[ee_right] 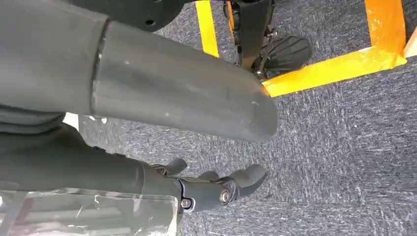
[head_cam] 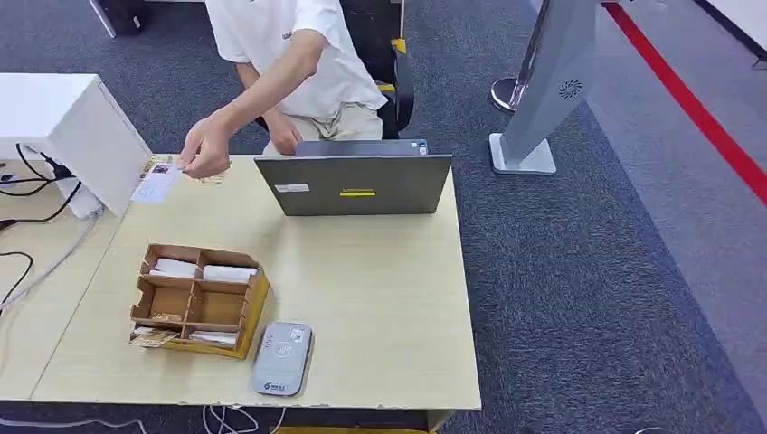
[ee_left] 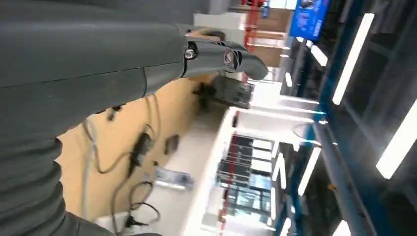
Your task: Pass the card to the sensor for recognition and then transmit it.
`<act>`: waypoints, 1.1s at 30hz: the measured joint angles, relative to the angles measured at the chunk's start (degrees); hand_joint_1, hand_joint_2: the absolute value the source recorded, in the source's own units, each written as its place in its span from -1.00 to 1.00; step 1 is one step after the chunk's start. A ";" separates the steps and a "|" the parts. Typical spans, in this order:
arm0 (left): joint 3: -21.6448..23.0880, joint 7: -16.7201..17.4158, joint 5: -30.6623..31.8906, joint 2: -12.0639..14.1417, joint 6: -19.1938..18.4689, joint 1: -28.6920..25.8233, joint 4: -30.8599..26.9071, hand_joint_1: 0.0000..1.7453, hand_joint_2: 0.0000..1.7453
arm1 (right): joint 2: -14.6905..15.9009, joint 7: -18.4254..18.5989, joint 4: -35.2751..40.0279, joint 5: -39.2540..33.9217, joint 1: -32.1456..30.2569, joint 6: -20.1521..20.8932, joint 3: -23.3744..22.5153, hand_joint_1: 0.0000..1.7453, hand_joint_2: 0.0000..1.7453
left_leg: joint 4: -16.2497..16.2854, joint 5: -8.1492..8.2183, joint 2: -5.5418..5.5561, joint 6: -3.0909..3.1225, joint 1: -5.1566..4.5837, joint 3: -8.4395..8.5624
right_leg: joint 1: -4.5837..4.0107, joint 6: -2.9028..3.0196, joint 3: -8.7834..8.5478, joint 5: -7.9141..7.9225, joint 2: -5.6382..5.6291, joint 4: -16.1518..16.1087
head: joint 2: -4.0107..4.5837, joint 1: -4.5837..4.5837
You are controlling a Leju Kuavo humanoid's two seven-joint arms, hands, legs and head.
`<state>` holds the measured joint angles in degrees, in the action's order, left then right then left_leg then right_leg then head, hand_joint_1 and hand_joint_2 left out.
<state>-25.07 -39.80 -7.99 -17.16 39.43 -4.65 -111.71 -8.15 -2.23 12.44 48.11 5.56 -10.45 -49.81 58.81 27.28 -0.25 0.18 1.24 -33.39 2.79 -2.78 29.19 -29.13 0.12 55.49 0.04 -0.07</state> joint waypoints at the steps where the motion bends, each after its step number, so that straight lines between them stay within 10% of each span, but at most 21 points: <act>1: 0.42 -0.04 1.35 0.09 0.06 0.89 -0.63 -1.00 1.00 | 0.00 0.17 -0.02 0.20 0.07 0.07 0.00 -1.00 -1.00 | 0.00 -0.01 0.01 -0.01 0.00 0.00 | 0.00 0.01 -0.01 0.02 0.00 0.01 | 0.00 0.00; 15: 4.86 -0.37 30.11 2.97 0.22 16.55 -0.70 -1.00 1.00 | -0.15 2.19 -0.15 4.13 1.16 1.33 1.51 -1.00 -1.00 | 0.01 -0.07 0.00 0.02 -0.01 -0.02 | 0.00 0.00 0.01 0.06 -0.02 0.04 | 0.00 0.00; 28: 4.72 -0.33 58.55 8.68 0.33 37.64 26.92 -1.00 1.00 | -0.46 4.61 -0.17 5.99 2.96 1.64 4.37 -1.00 -1.00 | 0.04 -0.28 -0.09 -0.13 -0.01 -0.07 | 0.01 0.13 0.01 0.31 -0.17 0.24 | 0.00 0.04; 33: 3.98 5.93 76.70 11.30 0.33 45.16 40.84 -1.00 1.00 | -0.48 5.16 -0.24 6.60 3.38 2.27 4.90 -1.00 -1.00 | 0.04 -0.35 -0.13 -0.21 -0.01 -0.12 | 0.00 0.13 0.08 0.32 -0.21 0.33 | 0.00 0.09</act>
<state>-21.09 -33.87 68.71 -5.86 39.76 40.51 -70.87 -8.63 2.93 12.20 54.71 8.95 -8.17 -44.92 58.85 26.93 -0.38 -0.03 1.23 -33.51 2.79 -2.65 29.28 -28.82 -0.09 55.82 0.04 0.02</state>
